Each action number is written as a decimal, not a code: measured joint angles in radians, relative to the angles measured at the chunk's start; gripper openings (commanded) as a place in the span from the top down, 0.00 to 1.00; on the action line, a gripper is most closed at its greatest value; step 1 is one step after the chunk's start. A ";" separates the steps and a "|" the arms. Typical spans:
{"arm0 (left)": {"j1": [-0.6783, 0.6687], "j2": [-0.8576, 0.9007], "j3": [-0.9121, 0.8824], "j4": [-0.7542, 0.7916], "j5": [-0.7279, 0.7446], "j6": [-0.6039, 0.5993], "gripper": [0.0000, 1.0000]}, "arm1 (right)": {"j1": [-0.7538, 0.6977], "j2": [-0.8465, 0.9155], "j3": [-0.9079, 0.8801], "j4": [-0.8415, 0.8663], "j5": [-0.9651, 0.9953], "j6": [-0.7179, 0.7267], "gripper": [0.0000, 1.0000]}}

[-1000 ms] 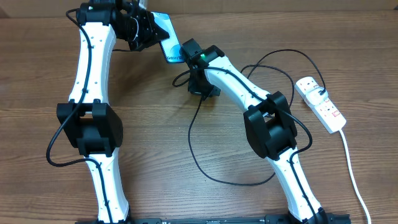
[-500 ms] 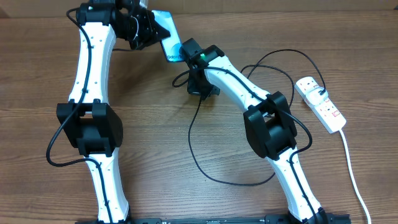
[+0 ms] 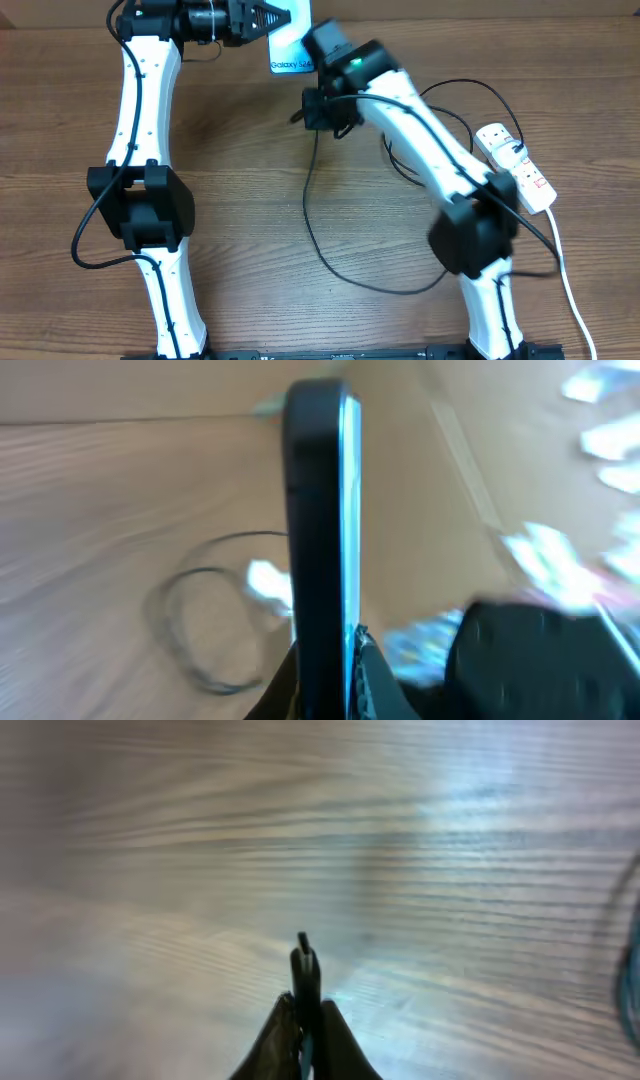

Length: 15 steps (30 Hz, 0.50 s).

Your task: Plug charger to phone and switch on socket

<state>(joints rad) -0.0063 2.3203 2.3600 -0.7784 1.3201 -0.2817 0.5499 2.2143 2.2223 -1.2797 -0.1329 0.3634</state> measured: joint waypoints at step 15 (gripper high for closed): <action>-0.007 -0.053 0.020 0.068 0.244 -0.008 0.96 | 0.003 -0.166 0.000 -0.082 -0.042 -0.128 0.96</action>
<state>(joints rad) -0.0132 2.2669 2.3798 -0.7105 1.5642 -0.2893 0.5533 2.0487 2.2223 -1.3617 -0.1745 0.2352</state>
